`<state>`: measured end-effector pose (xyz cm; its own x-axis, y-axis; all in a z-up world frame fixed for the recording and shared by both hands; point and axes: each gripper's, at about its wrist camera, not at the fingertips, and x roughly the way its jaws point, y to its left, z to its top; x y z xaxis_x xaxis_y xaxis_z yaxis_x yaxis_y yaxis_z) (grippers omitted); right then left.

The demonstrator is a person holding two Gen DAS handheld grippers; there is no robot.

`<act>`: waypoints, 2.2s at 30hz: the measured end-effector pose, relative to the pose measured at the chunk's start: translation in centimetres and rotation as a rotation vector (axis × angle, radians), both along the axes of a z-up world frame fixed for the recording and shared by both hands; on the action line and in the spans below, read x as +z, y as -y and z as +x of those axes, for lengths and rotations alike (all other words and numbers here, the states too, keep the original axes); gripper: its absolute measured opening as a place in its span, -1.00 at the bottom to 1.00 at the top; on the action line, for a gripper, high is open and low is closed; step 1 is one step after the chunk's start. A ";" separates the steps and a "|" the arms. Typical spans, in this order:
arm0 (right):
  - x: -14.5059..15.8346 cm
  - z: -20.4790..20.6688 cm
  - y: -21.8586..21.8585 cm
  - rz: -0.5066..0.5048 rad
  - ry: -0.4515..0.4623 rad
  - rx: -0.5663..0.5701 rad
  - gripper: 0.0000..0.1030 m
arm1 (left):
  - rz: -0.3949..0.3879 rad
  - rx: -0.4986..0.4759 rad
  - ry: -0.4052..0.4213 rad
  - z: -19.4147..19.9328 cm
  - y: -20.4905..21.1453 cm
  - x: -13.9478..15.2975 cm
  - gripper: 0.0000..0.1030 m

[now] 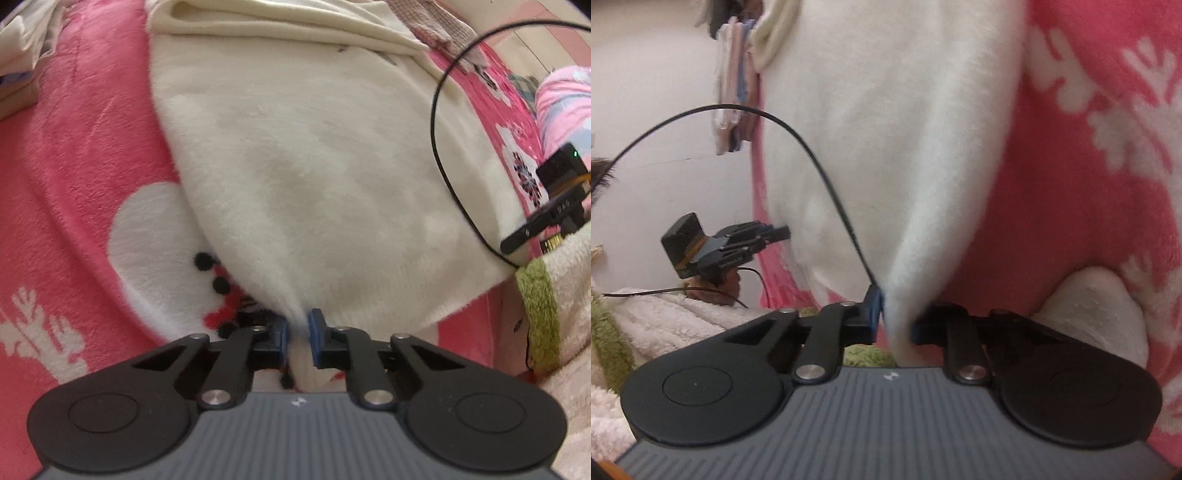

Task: Fold clothes

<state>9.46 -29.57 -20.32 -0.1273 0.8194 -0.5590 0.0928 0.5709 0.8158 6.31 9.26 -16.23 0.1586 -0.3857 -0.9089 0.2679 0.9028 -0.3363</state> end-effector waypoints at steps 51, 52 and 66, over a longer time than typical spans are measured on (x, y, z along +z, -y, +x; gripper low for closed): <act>6.5 21.3 0.8 0.304 0.513 -0.524 -0.84 | -0.507 0.519 0.469 21.0 -4.4 8.4 -0.89; 6.7 22.0 1.1 0.305 0.525 -0.531 -0.84 | -0.502 0.514 0.483 21.9 -4.3 8.6 -0.89; 4.2 32.3 3.8 0.317 0.504 -0.667 -0.79 | -0.382 0.575 0.402 37.4 -2.3 4.7 -0.84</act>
<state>41.75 -33.39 -16.17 0.6307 0.7605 -0.1542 -0.0869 0.2667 0.9598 43.68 11.51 -11.53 0.7146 -0.4175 -0.5613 -0.0379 0.7781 -0.6270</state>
